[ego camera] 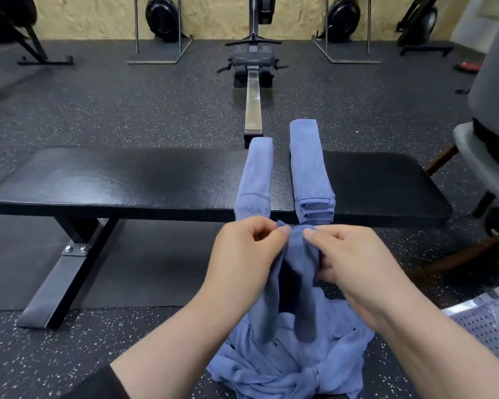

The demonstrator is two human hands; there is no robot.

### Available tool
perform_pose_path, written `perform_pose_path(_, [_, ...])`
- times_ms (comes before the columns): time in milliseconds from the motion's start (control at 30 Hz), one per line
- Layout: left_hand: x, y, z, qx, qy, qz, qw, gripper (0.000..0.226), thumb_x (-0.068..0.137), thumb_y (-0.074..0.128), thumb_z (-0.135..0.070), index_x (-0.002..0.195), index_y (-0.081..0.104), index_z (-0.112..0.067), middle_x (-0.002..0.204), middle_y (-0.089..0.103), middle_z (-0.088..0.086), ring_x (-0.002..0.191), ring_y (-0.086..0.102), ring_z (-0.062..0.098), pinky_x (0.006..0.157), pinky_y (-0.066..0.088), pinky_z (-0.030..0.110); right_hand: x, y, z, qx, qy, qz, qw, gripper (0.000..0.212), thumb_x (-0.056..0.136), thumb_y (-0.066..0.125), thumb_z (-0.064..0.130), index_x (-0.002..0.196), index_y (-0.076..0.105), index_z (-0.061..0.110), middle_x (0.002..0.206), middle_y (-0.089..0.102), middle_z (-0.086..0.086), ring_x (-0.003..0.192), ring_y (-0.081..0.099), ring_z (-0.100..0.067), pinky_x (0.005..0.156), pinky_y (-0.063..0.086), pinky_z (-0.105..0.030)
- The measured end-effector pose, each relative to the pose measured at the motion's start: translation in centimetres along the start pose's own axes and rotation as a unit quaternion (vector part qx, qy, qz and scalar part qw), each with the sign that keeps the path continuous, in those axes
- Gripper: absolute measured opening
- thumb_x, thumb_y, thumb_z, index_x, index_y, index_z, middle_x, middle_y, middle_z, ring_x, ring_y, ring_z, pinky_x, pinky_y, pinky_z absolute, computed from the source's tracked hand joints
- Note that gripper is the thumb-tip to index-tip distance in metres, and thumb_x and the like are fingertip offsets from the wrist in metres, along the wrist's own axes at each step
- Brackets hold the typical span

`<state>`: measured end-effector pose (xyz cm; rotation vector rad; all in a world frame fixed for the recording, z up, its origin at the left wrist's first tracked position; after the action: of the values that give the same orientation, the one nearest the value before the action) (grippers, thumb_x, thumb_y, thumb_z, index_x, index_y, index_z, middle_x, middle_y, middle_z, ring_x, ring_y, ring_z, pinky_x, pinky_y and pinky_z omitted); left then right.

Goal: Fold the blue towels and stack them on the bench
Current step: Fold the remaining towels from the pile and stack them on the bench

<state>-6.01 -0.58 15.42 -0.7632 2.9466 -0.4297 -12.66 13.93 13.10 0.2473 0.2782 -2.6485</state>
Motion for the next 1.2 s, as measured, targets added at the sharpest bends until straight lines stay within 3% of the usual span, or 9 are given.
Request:
perform_pose_path(167, [-0.6, 0.9, -0.8, 0.028, 0.031, -0.004, 0.999, 0.014, 0.089, 0.074, -0.028, 0.076, 0.078, -0.026, 0.067, 0.071, -0.015, 0.061, 0.059, -0.005, 0.06, 0.044, 0.012, -0.4, 1.3, -0.8, 0.105, 0.011, 0.036, 0.994, 0.031, 0.099, 0.057, 0.019, 0.088, 0.065, -0.009, 0.082, 0.057, -0.017, 0.082, 0.053, -0.027, 0.078, 0.045, -0.047])
perform_pose_path(300, [-0.9, 2.2, -1.8, 0.135, 0.098, 0.037, 0.985, 0.019, 0.097, 0.06, -0.018, 0.095, 0.079, -0.021, 0.083, 0.062, -0.009, 0.085, 0.058, 0.003, 0.073, 0.042, 0.013, -0.7, 1.1, -0.3, 0.156, 0.02, 0.051, 0.986, 0.04, 0.107, 0.048, 0.025, 0.088, 0.076, 0.004, 0.071, 0.072, -0.006, 0.066, 0.066, -0.014, 0.081, 0.051, -0.042])
perform_pose_path(400, [-1.3, 3.6, -1.9, 0.157, 0.102, 0.112, 0.976, 0.031, 0.095, 0.049, -0.009, 0.103, 0.077, -0.02, 0.092, 0.06, -0.007, 0.088, 0.056, 0.005, 0.081, 0.044, 0.018, -0.3, 0.2, -0.5, 0.107, -0.003, 0.025, 0.994, 0.031, 0.103, 0.055, 0.027, 0.094, 0.081, 0.011, 0.09, 0.075, -0.021, 0.078, 0.061, -0.025, 0.076, 0.044, -0.043])
perform_pose_path(467, [-0.8, 2.4, -1.8, 0.091, 0.073, 0.088, 0.989, 0.035, 0.09, 0.048, -0.005, 0.093, 0.08, -0.018, 0.083, 0.07, -0.007, 0.078, 0.063, 0.002, 0.075, 0.048, 0.018, 0.1, -0.5, -0.6, 0.08, -0.012, 0.004, 0.997, 0.027, 0.103, 0.055, 0.019, 0.095, 0.08, 0.012, 0.097, 0.076, -0.023, 0.082, 0.066, -0.029, 0.078, 0.051, -0.045])
perform_pose_path(567, [0.5, -0.4, -1.9, 0.032, 0.055, 0.015, 0.998, 0.034, 0.088, 0.05, 0.001, 0.081, 0.073, -0.022, 0.071, 0.07, -0.007, 0.061, 0.061, 0.005, 0.063, 0.046, 0.018, 0.1, -1.5, 0.8, -0.041, -0.054, -0.017, 0.998, 0.025, 0.1, 0.055, 0.018, 0.09, 0.079, 0.021, 0.088, 0.078, -0.001, 0.087, 0.072, -0.021, 0.083, 0.054, -0.044])
perform_pose_path(700, [0.3, 1.5, -1.9, 0.139, 0.1, 0.196, 0.966, 0.028, 0.101, 0.054, -0.018, 0.12, 0.066, -0.036, 0.114, 0.065, -0.023, 0.106, 0.056, -0.01, 0.092, 0.043, 0.014, -0.9, -0.5, 3.6, -0.2, -0.14, 0.046, 0.969, 0.023, 0.103, 0.053, 0.02, 0.089, 0.071, 0.027, 0.082, 0.072, 0.015, 0.078, 0.062, -0.001, 0.077, 0.048, -0.027])
perform_pose_path(800, [-0.3, 2.0, -0.6, 0.157, 0.05, 0.249, 0.954, 0.022, 0.103, 0.051, -0.032, 0.086, 0.064, -0.028, 0.07, 0.057, -0.013, 0.065, 0.048, 0.004, 0.064, 0.043, 0.027, -1.2, -0.8, 4.7, -0.257, -0.174, 0.056, 0.949, 0.021, 0.103, 0.054, 0.021, 0.092, 0.068, 0.032, 0.088, 0.071, 0.021, 0.084, 0.062, 0.002, 0.077, 0.046, -0.017])
perform_pose_path(900, [-0.5, 2.0, -0.2, 0.126, 0.025, 0.253, 0.959, 0.029, 0.103, 0.052, -0.033, 0.08, 0.06, -0.017, 0.061, 0.048, -0.016, 0.054, 0.037, 0.004, 0.051, 0.032, 0.018, -1.4, -1.5, 4.8, -0.308, -0.18, 0.062, 0.932, 0.019, 0.102, 0.056, 0.023, 0.091, 0.065, 0.036, 0.082, 0.066, 0.021, 0.075, 0.056, 0.0, 0.069, 0.04, -0.014])
perform_pose_path(1200, [-2.2, 3.3, 1.5, 0.026, -0.03, 0.32, 0.946, 0.013, 0.099, 0.063, -0.022, 0.095, 0.073, -0.014, 0.075, 0.066, -0.006, 0.069, 0.059, 0.01, 0.07, 0.053, 0.028, -2.2, -2.1, 5.2, -0.274, -0.211, 0.035, 0.938, 0.019, 0.102, 0.054, 0.024, 0.092, 0.064, 0.037, 0.064, 0.056, 0.016, 0.059, 0.047, -0.005, 0.058, 0.037, -0.016])
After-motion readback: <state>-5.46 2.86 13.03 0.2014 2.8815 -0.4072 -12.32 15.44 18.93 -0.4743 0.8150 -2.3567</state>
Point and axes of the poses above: each hand's wrist, its own x-axis towards the middle knuckle, its own y-axis out of the palm, z = x × y, the point moved 9 cm from there along x, towards the middle knuckle
